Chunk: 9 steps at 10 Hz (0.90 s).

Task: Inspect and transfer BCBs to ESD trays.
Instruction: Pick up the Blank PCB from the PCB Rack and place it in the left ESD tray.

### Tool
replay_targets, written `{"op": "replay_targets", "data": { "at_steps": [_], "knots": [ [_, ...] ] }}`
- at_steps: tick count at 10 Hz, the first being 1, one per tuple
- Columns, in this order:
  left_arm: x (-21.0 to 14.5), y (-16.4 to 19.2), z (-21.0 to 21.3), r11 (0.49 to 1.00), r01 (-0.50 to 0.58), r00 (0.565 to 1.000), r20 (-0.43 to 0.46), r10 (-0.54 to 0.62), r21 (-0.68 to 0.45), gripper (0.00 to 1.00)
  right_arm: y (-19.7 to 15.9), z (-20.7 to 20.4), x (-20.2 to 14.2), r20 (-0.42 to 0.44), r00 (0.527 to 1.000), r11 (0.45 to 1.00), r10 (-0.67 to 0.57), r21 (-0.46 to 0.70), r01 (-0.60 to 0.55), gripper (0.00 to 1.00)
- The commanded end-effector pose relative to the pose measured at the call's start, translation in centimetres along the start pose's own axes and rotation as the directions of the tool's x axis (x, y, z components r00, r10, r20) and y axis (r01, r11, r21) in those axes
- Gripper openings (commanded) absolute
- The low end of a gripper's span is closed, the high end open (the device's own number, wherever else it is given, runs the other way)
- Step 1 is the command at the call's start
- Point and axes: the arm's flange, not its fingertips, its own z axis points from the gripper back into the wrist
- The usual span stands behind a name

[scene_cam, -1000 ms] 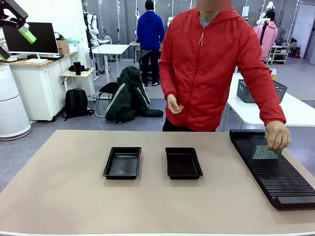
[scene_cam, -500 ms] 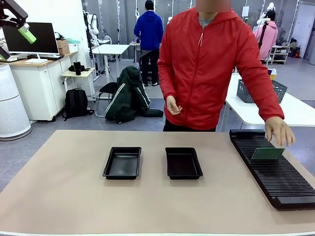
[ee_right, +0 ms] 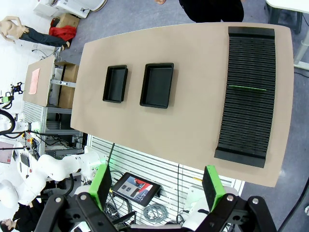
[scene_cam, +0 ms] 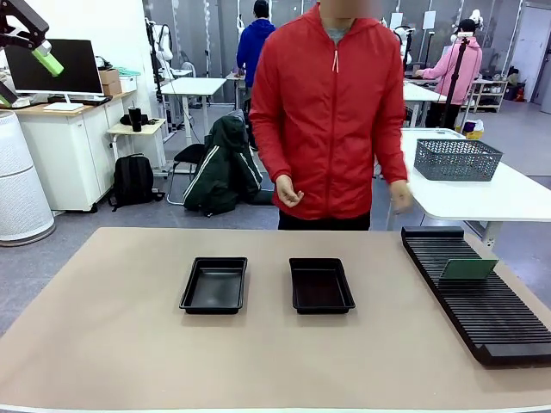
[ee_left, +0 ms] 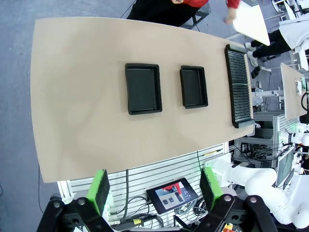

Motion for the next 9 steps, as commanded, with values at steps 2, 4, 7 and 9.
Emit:
{"op": "replay_targets", "data": {
  "at_steps": [2,4,7,9],
  "knots": [
    [-0.2,0.0,-0.1,1.0,0.0,1.0,-0.001,0.0,0.0,1.0,0.2,0.0,-0.2,-0.001,1.0,1.0,0.009,0.008,-0.009,1.0],
    [-0.2,0.0,-0.1,1.0,0.0,1.0,-0.001,0.0,0.0,1.0,-0.3,-2.0,0.4,-0.014,0.998,0.994,0.069,-0.082,-0.07,1.0],
    [-0.2,0.0,-0.1,1.0,0.0,1.0,-0.001,0.0,0.0,1.0,-3.5,-8.0,0.9,-0.106,0.934,0.912,0.341,-0.205,-0.356,1.0],
    [-0.2,0.0,-0.1,1.0,0.0,1.0,-0.001,0.0,0.0,1.0,-5.4,-12.4,0.5,-0.215,0.815,0.788,0.538,-0.217,-0.577,1.0]
  ]
}}
